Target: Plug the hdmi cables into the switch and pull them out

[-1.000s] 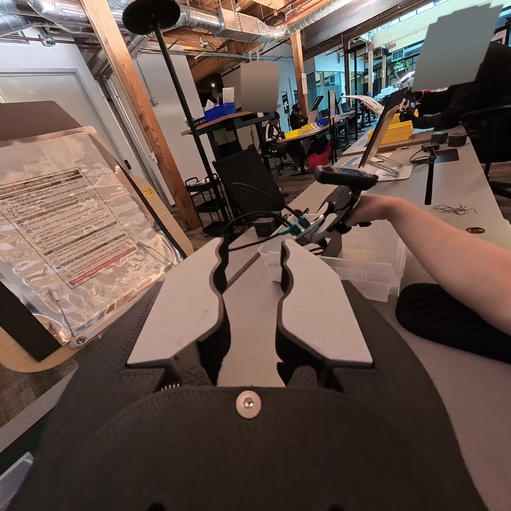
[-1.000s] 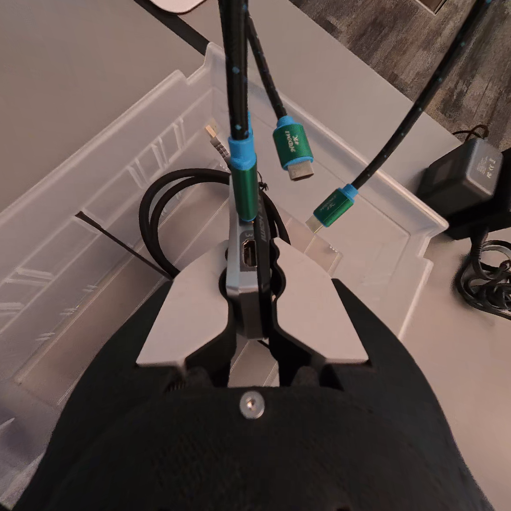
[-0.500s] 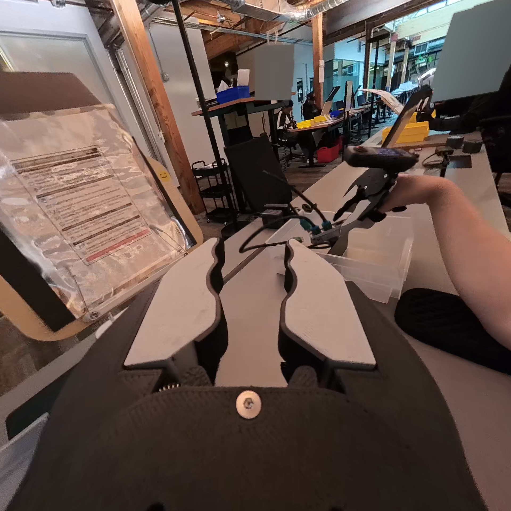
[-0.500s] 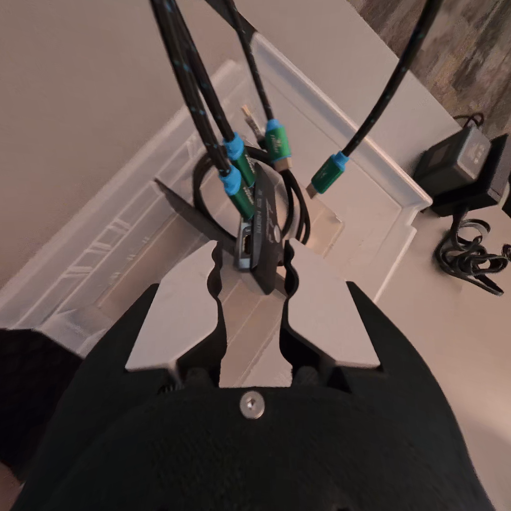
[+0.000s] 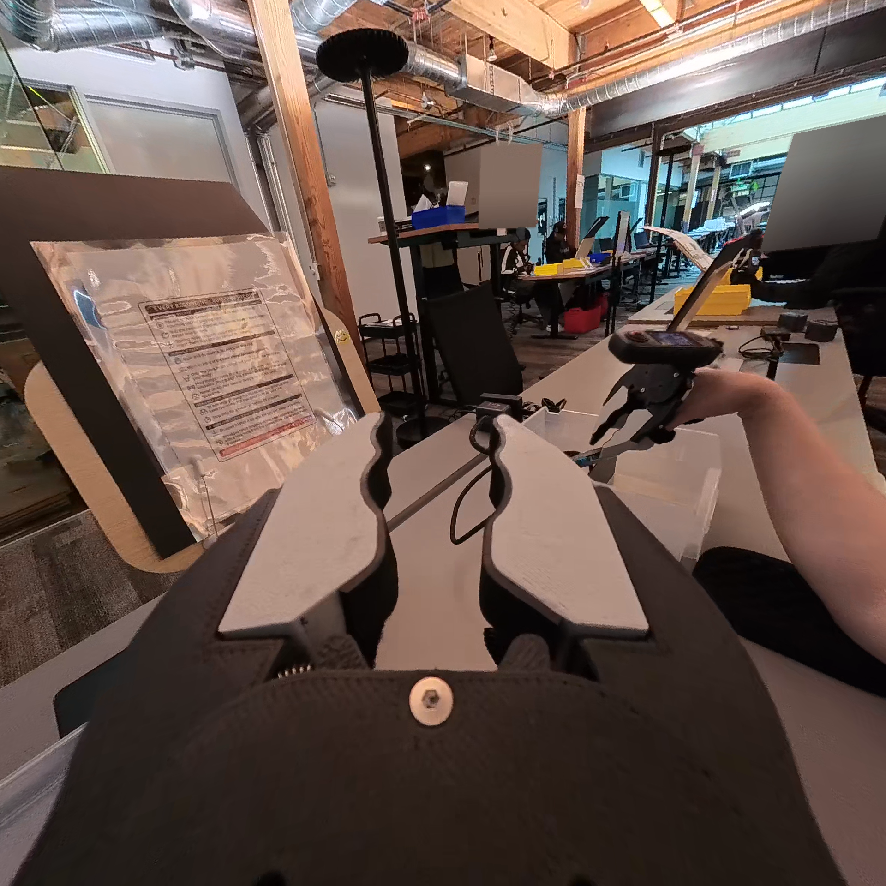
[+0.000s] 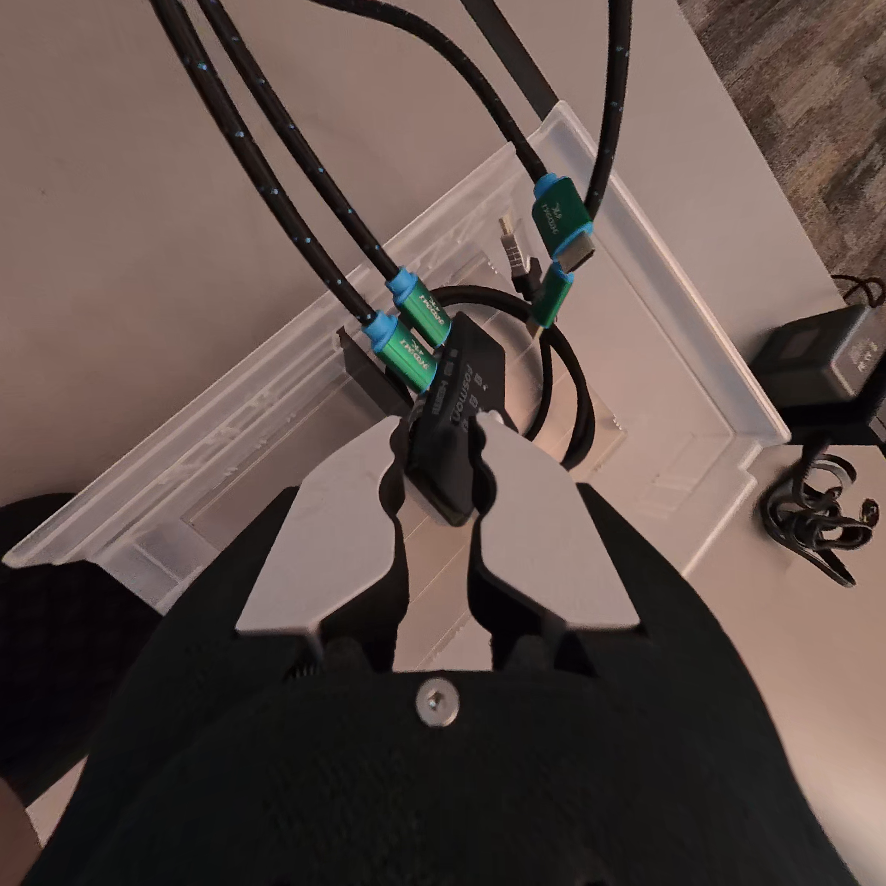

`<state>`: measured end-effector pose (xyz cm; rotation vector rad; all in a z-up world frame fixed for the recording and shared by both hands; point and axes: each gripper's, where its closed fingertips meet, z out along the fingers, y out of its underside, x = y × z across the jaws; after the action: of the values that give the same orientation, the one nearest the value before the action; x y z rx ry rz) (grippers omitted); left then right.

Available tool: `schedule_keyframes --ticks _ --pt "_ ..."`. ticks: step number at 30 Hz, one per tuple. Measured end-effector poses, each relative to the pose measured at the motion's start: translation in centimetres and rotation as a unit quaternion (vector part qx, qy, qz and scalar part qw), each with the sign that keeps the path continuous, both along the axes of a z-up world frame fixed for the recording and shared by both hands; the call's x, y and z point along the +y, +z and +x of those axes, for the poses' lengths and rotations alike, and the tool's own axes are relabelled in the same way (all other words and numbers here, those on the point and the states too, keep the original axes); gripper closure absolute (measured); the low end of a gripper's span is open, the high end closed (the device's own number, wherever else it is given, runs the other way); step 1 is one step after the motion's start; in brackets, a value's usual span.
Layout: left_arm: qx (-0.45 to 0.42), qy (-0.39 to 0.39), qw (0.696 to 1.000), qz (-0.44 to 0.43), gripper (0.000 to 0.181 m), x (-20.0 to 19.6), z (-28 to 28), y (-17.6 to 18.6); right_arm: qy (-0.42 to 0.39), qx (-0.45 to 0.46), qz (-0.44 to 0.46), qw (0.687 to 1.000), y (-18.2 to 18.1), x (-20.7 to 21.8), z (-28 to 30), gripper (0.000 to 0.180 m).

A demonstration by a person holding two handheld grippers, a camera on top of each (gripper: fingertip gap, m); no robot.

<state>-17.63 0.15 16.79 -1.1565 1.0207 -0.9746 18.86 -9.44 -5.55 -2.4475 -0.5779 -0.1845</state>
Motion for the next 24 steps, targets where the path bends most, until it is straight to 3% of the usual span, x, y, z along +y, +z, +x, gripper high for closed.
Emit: schedule_keyframes --ticks 6,11,14,17,20,24 --pt "0.037 0.002 0.999 0.007 0.141 -0.1 0.7 -1.1 0.010 -0.017 -0.018 1.000 -0.8 0.8 -0.2 0.157" --pt "0.057 0.031 0.998 0.028 0.138 0.5 -0.3 -0.8 -0.025 -0.036 0.039 0.998 1.7 1.2 0.9 0.154" --pt "0.058 0.051 0.997 0.026 0.131 1.0 -1.7 -0.2 -0.151 -0.024 0.066 0.986 3.5 -0.5 4.7 0.149" --pt "0.038 0.064 0.997 0.029 0.130 1.3 -3.4 1.0 -0.331 0.041 0.064 0.940 3.0 -4.6 10.1 0.143" --pt "0.021 0.076 0.996 0.033 0.131 1.5 -4.9 2.0 -0.366 0.093 0.032 0.925 0.1 -7.6 11.6 0.142" --pt "0.020 0.101 0.994 0.044 0.130 2.1 -6.4 2.5 -0.397 0.111 -0.083 0.907 -4.3 -10.0 10.8 0.154"
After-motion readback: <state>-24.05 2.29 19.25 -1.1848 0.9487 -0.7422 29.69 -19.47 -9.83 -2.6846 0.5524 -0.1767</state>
